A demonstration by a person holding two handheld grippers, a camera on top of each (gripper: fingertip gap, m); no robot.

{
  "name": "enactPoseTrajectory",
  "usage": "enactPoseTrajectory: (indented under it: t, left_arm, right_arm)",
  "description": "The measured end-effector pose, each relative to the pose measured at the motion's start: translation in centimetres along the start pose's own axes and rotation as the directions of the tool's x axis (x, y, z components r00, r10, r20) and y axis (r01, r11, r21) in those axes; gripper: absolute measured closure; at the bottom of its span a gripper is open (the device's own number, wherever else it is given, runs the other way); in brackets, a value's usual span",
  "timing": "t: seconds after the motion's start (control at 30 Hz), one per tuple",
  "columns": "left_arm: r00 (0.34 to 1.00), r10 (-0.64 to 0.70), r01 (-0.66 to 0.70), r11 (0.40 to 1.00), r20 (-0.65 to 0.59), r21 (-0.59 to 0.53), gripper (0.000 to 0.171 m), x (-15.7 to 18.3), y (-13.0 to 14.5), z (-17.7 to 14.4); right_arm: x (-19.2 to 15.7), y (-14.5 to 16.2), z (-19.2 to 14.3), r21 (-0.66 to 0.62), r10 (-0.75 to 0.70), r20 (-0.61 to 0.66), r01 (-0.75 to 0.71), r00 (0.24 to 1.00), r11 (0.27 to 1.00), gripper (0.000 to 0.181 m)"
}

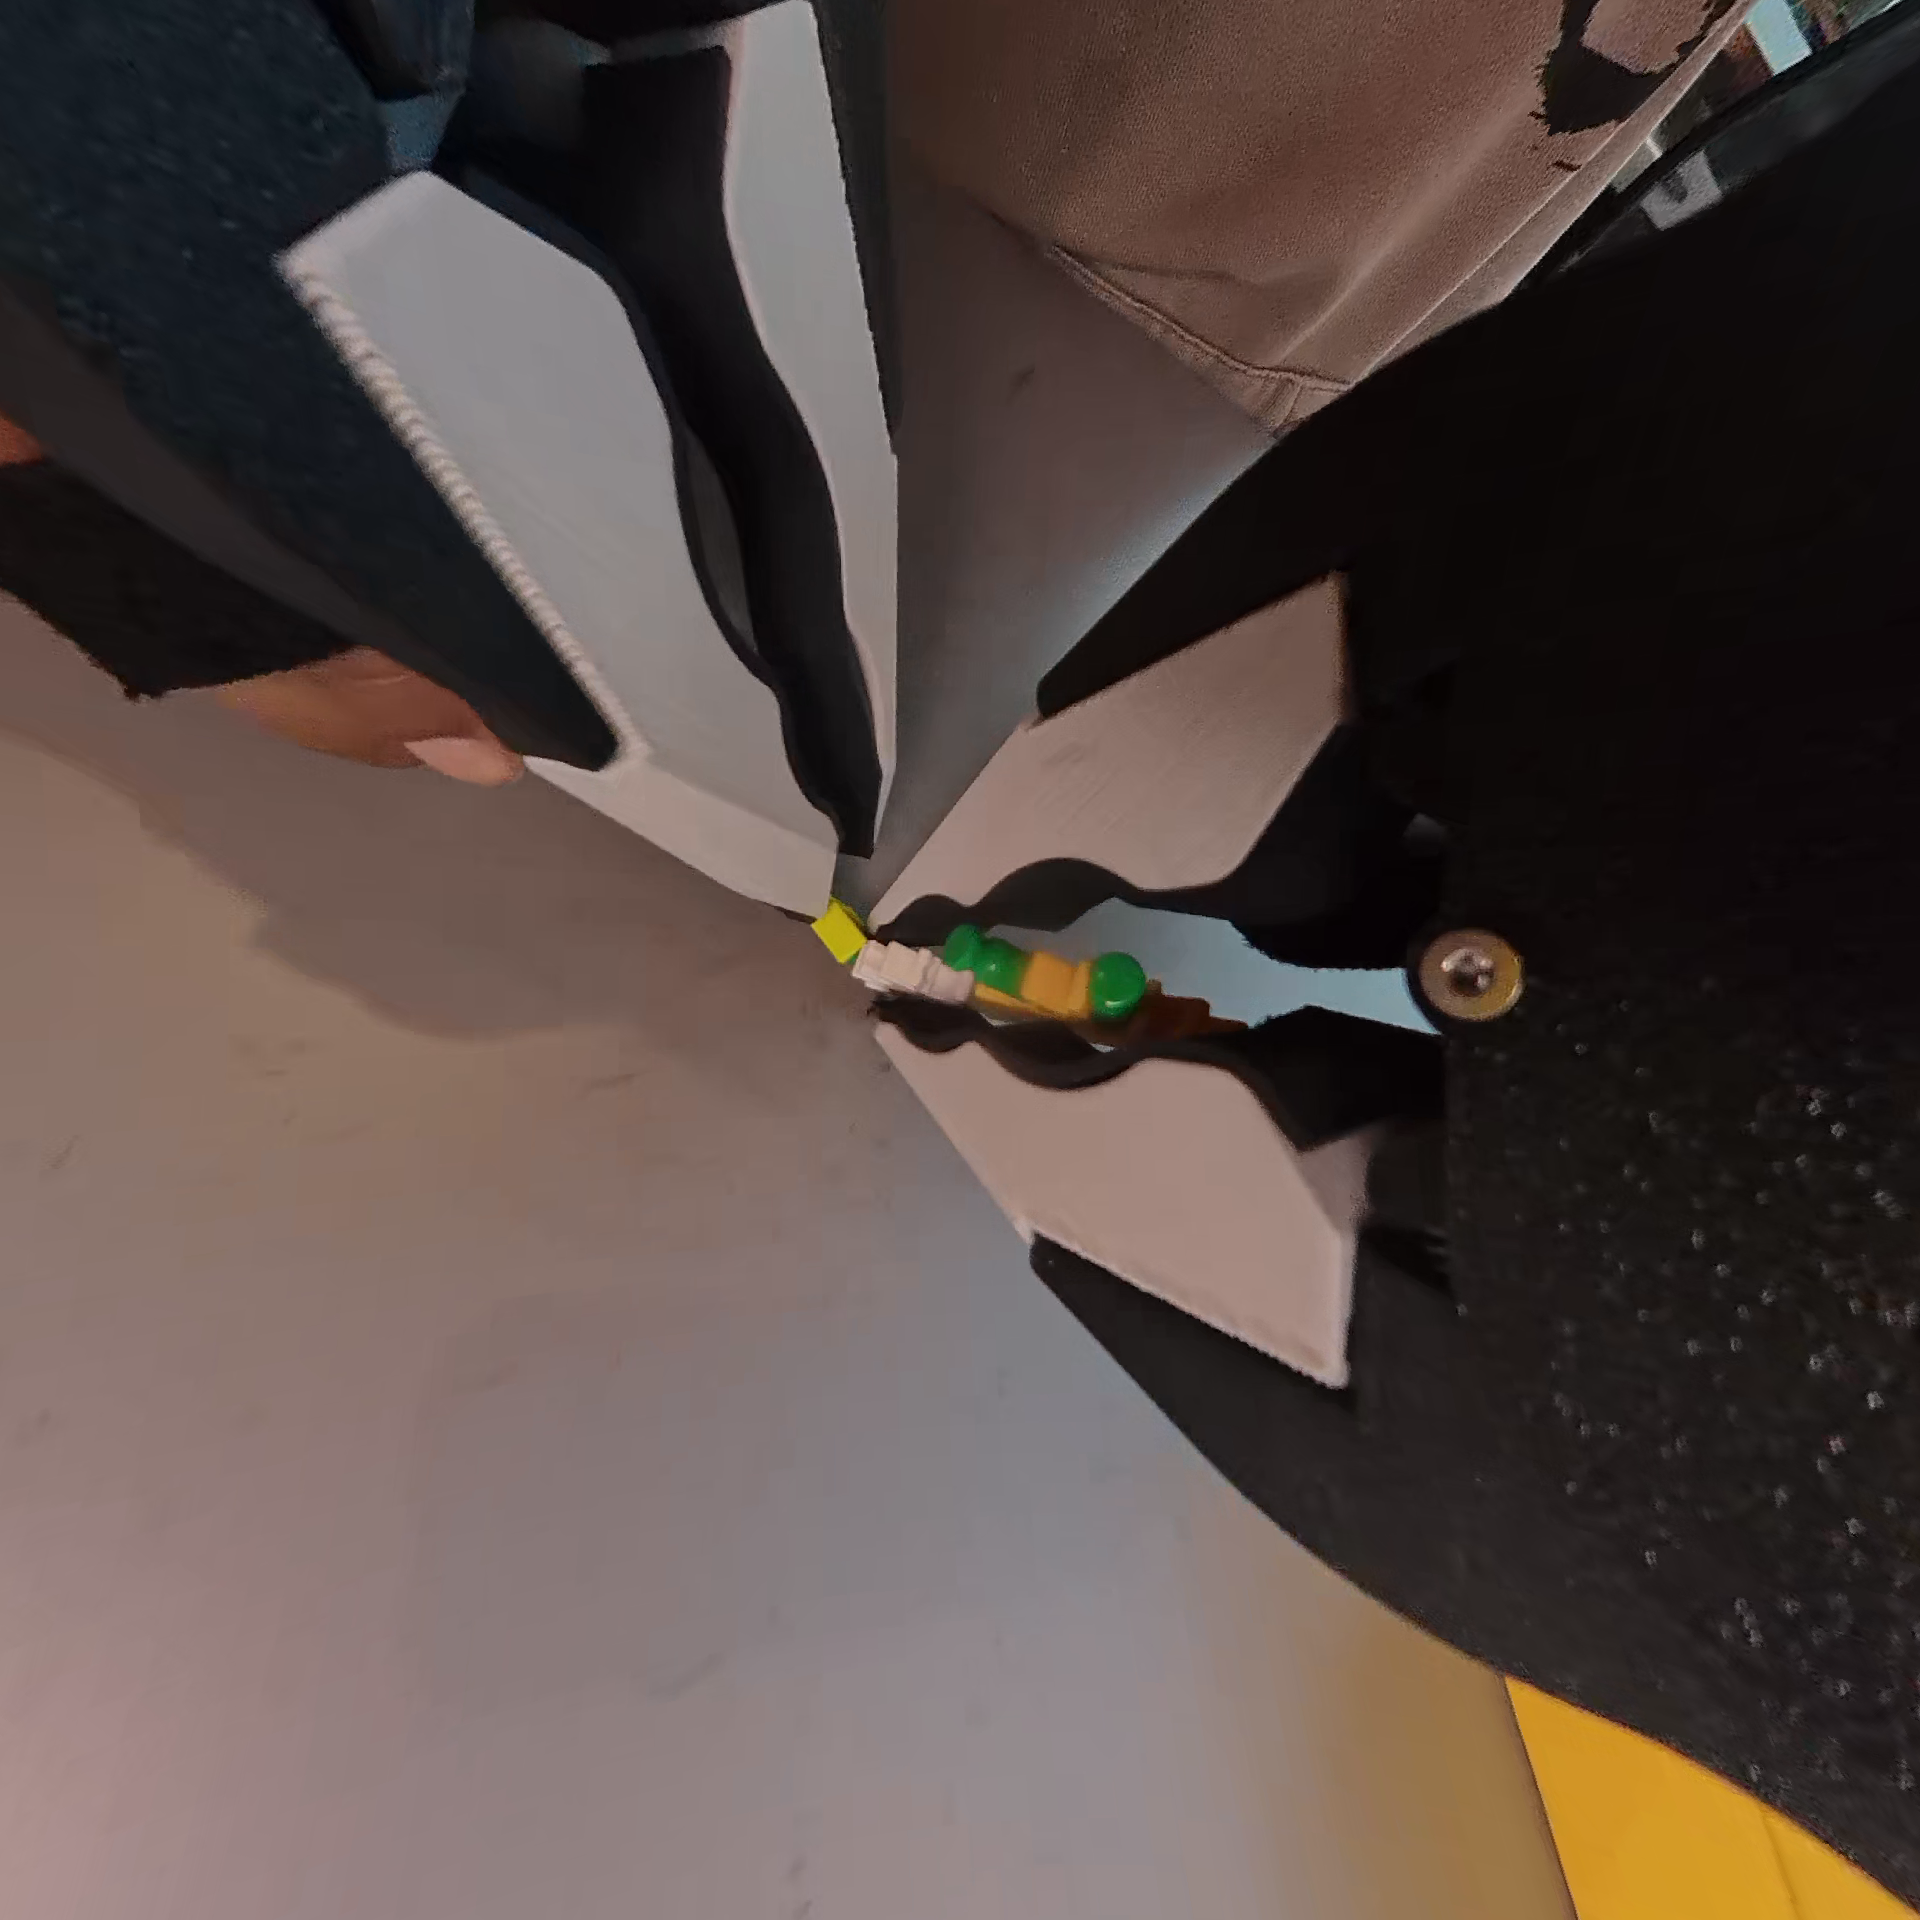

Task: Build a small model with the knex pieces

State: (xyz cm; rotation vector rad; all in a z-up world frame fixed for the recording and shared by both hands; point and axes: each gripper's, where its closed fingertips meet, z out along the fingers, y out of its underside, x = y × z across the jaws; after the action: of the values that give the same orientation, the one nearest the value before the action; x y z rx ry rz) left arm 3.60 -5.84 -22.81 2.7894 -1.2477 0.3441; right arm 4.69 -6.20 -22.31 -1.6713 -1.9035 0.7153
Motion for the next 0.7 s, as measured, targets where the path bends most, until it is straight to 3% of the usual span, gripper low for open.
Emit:
enactPoseTrajectory:
  t: [0.1,0.23,0.33,0.37,0.43,0.53,0.7]
  left_arm:
    - [1.0,0.01,-0.01,1.0,0.015,-0.027,0.164,-0.2,-0.2,0.0]
    - [0.993,0.058,-0.05,0.996,0.099,-0.074,0.165,-0.6,-0.5,0.1]
    - [0.986,0.07,-0.064,0.997,0.15,-0.044,0.165,-0.7,-0.5,0.2]
    - [0.982,0.072,-0.07,0.997,0.173,-0.018,0.166,-0.7,-0.5,0.2]
    - [0.972,0.085,-0.096,0.995,0.219,0.038,0.167,-0.8,-0.6,0.2]
    - [0.968,0.054,-0.105,0.974,0.244,0.201,0.166,-0.7,-0.8,0.1]
    - [0.965,0.021,-0.137,0.889,0.26,0.438,0.167,0.2,-0.1,-0.2]
  right_arm:
    - [0.6,0.1,-0.1,0.015,0.008,-0.021,-0.007,1.0,1.0,0.18]
    - [1.1,0.1,-0.1,0.022,0.001,-0.059,0.0,0.998,1.0,0.179]
    - [1.3,0.2,-0.2,0.036,0.013,-0.068,-0.011,0.998,0.999,0.176]
    - [1.5,0.1,-0.2,0.043,0.019,-0.081,-0.016,0.997,0.999,0.165]
    - [1.2,0.2,-0.3,0.044,0.016,-0.06,-0.014,0.998,0.999,0.163]
    - [1.1,0.4,-0.6,0.054,-0.011,-0.036,0.013,0.999,0.998,0.17]
    - [0.4,-0.5,-0.8,0.129,-0.086,0.056,0.078,0.995,0.989,0.171]
